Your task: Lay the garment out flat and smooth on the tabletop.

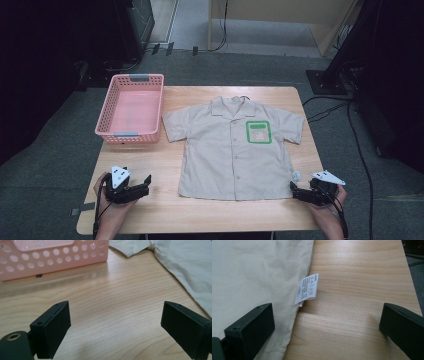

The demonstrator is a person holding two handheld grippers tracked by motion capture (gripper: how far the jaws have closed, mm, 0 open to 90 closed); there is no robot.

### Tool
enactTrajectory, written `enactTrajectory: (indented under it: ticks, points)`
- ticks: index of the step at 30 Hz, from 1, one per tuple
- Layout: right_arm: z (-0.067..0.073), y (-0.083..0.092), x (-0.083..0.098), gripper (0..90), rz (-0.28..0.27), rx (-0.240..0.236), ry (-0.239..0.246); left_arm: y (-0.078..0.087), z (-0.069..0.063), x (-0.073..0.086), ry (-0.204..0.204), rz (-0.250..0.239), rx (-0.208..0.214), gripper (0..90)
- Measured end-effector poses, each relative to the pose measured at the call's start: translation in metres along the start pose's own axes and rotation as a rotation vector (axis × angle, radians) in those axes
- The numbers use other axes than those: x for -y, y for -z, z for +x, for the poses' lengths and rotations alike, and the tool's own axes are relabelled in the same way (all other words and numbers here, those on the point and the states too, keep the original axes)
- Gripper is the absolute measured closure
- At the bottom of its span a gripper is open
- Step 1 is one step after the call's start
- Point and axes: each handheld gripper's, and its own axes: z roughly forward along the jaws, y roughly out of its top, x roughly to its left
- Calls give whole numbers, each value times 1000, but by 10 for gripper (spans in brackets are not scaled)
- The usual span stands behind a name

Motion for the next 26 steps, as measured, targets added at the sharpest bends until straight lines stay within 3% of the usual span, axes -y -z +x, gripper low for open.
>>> enactTrajectory:
  ticks: [12, 23, 26]
  points:
    - [0, 0, 0, 0, -1, 3, -3, 10, 25, 18, 7, 29, -68, 95]
    - [-1, 0, 0, 0, -3, 8, -4, 11, 28, 27, -18, 79, -99, 95]
    - [-1, 0, 0, 0, -3, 8, -5, 11, 30, 28, 0, 82, -96, 96]
